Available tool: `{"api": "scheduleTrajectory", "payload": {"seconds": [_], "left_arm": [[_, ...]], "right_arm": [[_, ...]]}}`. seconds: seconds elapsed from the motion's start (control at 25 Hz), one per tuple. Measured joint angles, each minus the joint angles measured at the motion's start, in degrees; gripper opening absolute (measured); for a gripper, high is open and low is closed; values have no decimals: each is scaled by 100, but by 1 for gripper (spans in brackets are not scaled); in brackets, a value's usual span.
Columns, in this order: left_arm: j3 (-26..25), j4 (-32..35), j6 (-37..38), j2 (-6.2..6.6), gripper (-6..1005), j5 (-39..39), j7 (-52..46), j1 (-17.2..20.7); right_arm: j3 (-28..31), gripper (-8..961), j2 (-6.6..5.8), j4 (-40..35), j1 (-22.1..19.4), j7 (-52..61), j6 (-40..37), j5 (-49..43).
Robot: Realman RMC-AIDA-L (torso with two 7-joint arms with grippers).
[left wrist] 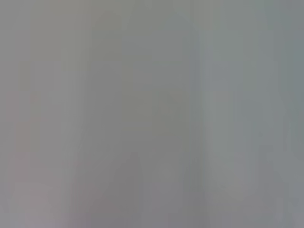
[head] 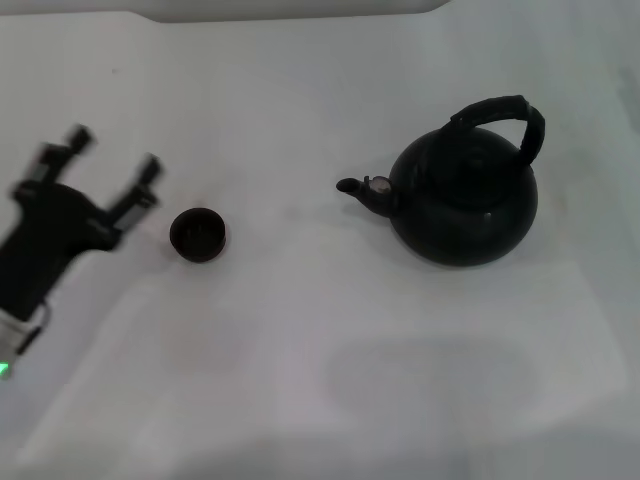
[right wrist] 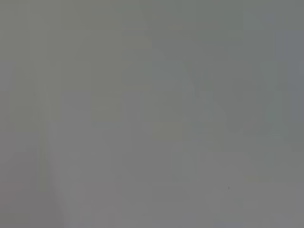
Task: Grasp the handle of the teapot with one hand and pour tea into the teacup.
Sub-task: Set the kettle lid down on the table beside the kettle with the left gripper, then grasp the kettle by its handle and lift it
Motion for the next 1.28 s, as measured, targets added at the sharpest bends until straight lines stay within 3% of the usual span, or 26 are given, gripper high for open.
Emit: {"api": "scheduleTrajectory", "payload": {"seconds": [0.32, 0.64, 0.84, 0.92, 1.12, 1.28], "left_arm": [[-815, -50, -388, -24, 873, -1247, -87, 328], [-934, -61, 274, -17, 866, -2485, -97, 413], [-932, -33, 622, -6, 866, -2715, -100, 355], [-925, -21, 705, -2, 866, -2721, -101, 325], [-905, -14, 744, -3, 865, -2715, -101, 263], [-903, 6, 798, 0, 865, -2712, -104, 238]], "right_arm": [[-35, 686, -1, -521, -351, 55, -84, -577], [-53, 683, 41, -1712, -1172, 281, 284, -1489], [-438, 684, 22, -2673, -1826, 379, 911, -1682], [-703, 683, 6, -3496, -2240, 381, 1597, -1903], [-925, 683, 28, -4747, -2910, 574, 2533, -2373], [-956, 683, 12, -5190, -3185, 1331, 2748, -2933]]}}
